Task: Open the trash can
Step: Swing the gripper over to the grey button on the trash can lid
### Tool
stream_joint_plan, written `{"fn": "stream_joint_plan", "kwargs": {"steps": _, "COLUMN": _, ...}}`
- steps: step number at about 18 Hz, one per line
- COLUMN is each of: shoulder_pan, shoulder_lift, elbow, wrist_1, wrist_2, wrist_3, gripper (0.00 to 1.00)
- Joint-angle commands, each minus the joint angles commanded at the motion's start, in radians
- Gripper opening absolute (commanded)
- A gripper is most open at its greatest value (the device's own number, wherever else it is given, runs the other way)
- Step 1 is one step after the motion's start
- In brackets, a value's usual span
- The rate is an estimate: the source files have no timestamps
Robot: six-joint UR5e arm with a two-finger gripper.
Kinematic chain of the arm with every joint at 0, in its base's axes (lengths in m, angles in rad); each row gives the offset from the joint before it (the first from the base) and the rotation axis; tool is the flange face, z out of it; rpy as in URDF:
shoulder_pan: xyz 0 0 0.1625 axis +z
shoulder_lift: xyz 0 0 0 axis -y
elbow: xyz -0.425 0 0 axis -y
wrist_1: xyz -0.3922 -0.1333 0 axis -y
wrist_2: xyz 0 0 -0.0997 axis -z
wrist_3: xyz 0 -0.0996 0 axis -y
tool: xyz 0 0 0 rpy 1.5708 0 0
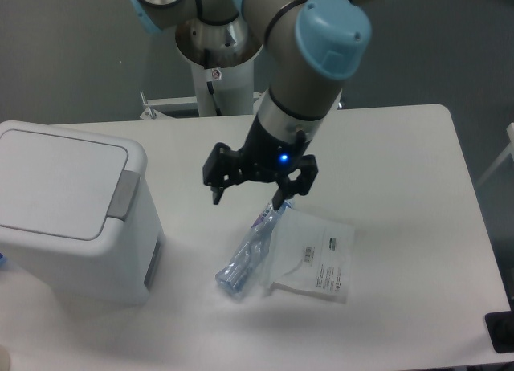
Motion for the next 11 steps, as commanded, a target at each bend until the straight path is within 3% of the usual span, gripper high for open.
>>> {"fn": "stream_joint_plan", "kwargs": {"steps": 4, "shoulder_pan": -0.012, "shoulder_lift": 0.021, "elbow": 0.009, "wrist_1": 0.002, "wrist_2": -0.072, "wrist_3": -0.020, "gripper": 1.00}}
{"fn": "stream_joint_plan", "kwargs": {"steps": 11, "shoulder_pan": -0.109, "shoulder_lift": 0.026, "elbow": 0.008, "wrist_1": 0.011, "wrist_2": -0.072, "wrist_3": -0.051, "gripper": 1.00}}
